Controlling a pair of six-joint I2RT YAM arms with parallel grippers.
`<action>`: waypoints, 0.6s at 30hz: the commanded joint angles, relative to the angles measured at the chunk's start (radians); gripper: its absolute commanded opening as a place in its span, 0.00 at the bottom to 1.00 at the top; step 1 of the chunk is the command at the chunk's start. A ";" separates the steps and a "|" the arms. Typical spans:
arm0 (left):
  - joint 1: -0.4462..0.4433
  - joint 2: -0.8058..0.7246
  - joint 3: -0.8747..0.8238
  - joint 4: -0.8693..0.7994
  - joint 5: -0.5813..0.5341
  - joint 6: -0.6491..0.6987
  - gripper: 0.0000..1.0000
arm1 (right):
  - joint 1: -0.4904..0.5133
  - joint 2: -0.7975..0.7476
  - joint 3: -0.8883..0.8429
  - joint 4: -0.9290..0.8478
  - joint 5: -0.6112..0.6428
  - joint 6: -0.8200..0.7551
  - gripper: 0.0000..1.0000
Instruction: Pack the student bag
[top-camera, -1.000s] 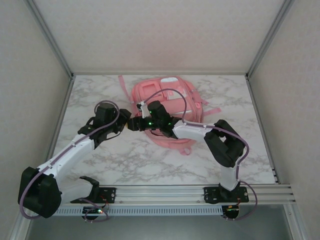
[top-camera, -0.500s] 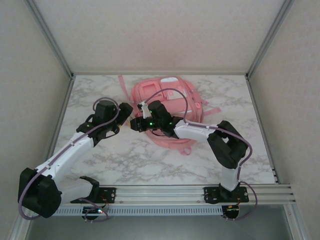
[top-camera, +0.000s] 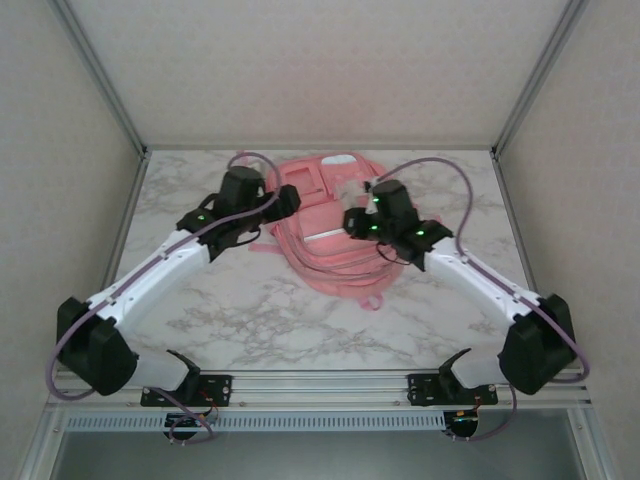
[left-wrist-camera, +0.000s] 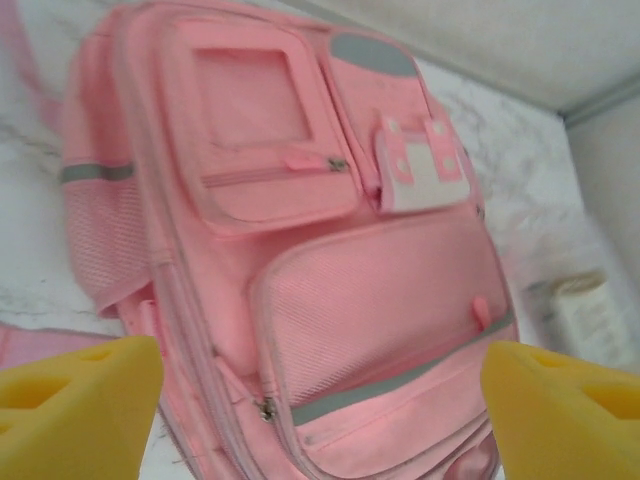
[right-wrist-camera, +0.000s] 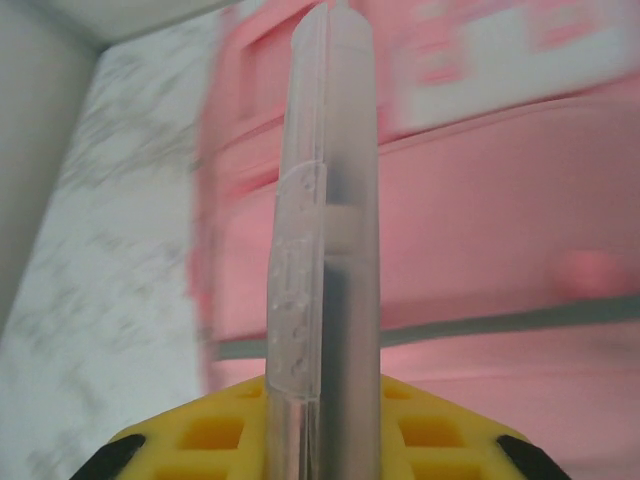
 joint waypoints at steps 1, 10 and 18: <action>-0.088 0.049 0.069 -0.049 -0.079 0.180 0.82 | -0.082 -0.088 -0.057 -0.156 0.082 -0.019 0.12; -0.230 0.258 0.228 -0.125 -0.063 0.443 0.75 | -0.262 -0.263 -0.104 -0.240 0.092 -0.051 0.13; -0.316 0.438 0.314 -0.146 -0.098 0.628 0.68 | -0.298 -0.281 -0.149 -0.208 0.023 -0.020 0.13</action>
